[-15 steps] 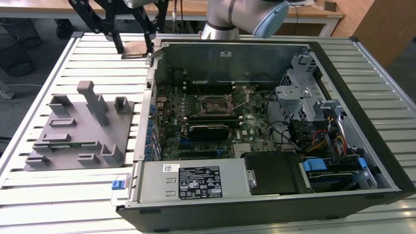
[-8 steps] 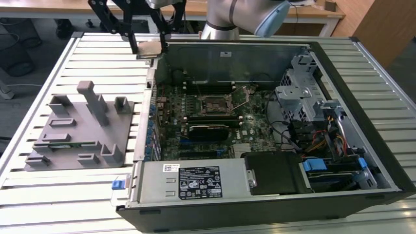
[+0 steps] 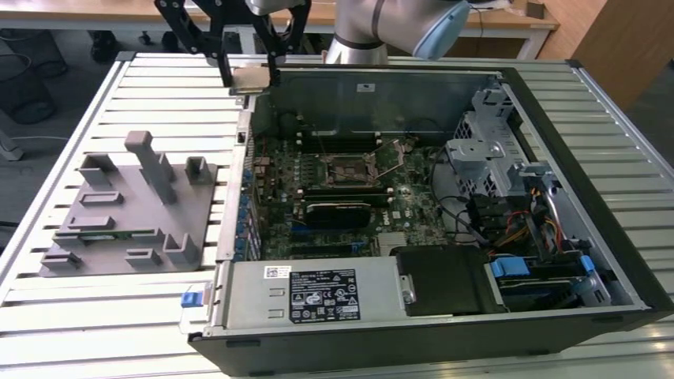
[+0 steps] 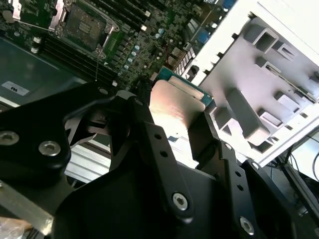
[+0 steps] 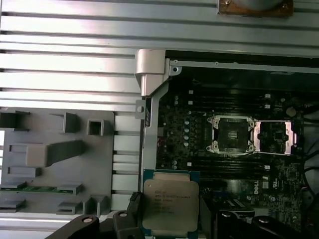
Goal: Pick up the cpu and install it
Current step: 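Pick up the cpu and move it towards the insertion slot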
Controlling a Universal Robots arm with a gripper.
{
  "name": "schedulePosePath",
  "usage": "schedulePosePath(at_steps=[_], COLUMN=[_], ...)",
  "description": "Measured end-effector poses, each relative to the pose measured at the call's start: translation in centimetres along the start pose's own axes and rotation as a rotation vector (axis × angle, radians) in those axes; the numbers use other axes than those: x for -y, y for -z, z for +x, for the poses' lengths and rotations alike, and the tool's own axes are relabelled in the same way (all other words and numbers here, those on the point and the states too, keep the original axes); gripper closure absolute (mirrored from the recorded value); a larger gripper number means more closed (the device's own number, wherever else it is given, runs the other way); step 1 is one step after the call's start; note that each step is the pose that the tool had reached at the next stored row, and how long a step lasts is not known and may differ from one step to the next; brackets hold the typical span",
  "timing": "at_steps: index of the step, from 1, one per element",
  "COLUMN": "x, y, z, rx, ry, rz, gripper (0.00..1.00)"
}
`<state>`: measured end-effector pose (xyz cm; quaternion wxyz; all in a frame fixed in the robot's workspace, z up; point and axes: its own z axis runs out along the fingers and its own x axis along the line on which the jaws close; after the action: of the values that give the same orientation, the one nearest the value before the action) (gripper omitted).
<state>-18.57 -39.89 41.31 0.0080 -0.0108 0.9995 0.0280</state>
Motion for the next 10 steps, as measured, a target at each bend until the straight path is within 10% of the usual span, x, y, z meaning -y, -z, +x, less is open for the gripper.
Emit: schedulePosePath(at_steps=[10], x=[-0.21], y=[-0.24], z=[-3.02], rx=[0.0002], ry=[-0.005], rz=[0.0002], gripper=[0.45])
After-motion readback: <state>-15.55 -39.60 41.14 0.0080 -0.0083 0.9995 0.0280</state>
